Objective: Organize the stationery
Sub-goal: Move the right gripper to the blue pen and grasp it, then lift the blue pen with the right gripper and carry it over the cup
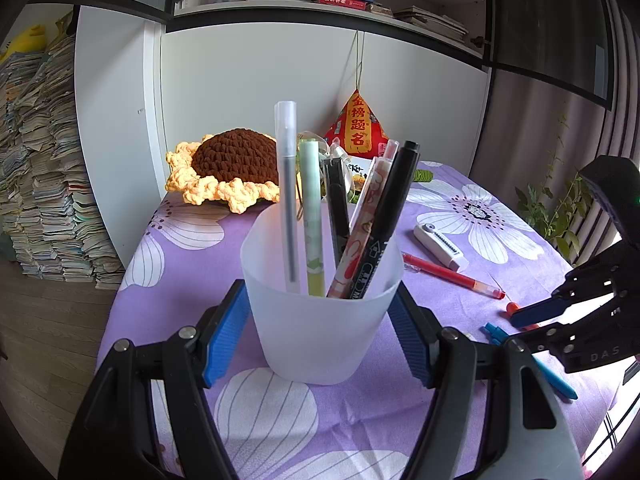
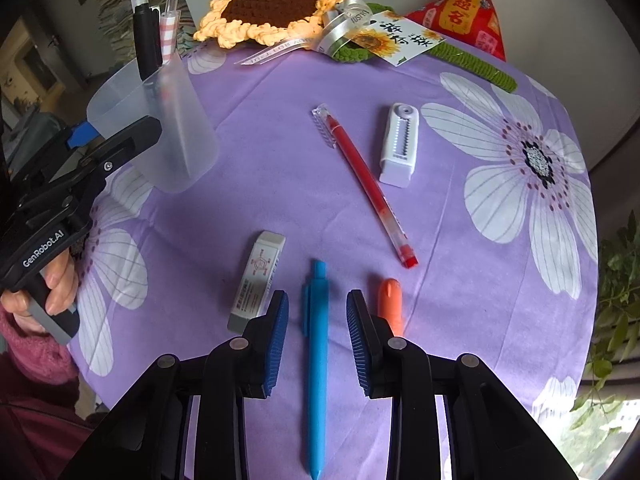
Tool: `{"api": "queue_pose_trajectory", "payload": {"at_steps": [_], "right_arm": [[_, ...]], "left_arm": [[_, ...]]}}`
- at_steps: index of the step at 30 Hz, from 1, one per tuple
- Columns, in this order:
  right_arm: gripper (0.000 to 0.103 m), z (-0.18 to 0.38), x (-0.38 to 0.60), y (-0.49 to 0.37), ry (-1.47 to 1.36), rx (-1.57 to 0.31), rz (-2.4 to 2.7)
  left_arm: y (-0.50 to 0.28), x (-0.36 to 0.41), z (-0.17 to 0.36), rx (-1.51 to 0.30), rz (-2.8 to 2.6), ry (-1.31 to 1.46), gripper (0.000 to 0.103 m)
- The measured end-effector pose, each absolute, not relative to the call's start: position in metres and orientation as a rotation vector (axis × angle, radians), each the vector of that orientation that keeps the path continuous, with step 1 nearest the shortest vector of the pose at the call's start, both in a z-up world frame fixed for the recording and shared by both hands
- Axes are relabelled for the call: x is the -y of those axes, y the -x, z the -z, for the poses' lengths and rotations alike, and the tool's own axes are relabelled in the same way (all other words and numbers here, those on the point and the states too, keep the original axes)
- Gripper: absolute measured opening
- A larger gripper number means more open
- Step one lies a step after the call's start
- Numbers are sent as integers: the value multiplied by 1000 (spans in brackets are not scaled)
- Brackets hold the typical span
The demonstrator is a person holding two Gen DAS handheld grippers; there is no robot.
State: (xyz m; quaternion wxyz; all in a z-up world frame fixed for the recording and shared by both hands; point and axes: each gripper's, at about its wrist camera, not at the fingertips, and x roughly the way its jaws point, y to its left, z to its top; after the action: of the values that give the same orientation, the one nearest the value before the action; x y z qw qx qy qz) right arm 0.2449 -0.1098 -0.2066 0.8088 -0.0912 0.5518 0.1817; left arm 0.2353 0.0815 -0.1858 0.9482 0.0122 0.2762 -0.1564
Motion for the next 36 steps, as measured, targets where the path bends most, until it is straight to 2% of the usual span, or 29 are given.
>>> {"api": "queue_pose_trajectory", "payload": {"at_steps": [2, 6, 7, 13, 26, 36], "right_arm": [[29, 210, 106, -248, 203, -1188, -394], [15, 216, 100, -250, 225, -1206, -386], [14, 217, 100, -250, 227, -1215, -388], [14, 204, 104, -243, 188, -1185, -396], [14, 99, 107, -195, 113, -887, -452], [14, 51, 53, -262, -82, -721, -585]], "left_arm": [[-235, -82, 186, -563, 318, -25, 69], [-235, -81, 186, -564, 318, -25, 69], [-235, -81, 186, -564, 318, -25, 69], [-235, -81, 186, -565, 318, -24, 69], [-236, -81, 188, -572, 317, -24, 70], [-237, -81, 188, -578, 321, -18, 70]]}}
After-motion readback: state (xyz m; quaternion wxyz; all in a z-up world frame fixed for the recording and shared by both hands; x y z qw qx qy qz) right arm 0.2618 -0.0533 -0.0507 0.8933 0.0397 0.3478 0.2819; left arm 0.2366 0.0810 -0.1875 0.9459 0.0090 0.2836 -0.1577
